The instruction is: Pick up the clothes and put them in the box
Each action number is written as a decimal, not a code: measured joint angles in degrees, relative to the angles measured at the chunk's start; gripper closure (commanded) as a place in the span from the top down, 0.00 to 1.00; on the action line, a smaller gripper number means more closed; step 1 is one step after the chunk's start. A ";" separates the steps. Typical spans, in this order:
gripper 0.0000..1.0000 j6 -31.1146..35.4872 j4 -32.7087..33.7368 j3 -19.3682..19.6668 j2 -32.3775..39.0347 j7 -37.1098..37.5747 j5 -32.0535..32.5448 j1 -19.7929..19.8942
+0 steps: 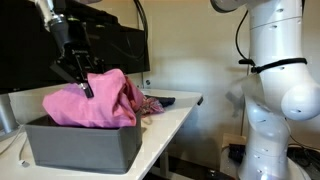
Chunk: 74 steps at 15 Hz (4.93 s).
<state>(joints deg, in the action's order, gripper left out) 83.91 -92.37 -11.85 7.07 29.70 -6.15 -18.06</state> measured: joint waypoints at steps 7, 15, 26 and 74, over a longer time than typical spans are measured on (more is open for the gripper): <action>0.06 0.31 -2.24 -0.02 0.87 0.00 -0.22 -0.01; 0.06 2.21 0.84 -0.06 4.16 -1.66 0.13 -0.13; 0.06 2.32 4.72 1.05 8.48 -8.29 0.33 0.44; 1.00 10.34 1.86 2.25 5.37 -12.19 6.64 0.47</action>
<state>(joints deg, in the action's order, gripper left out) 94.25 -90.51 -9.60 12.44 17.50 0.49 -17.59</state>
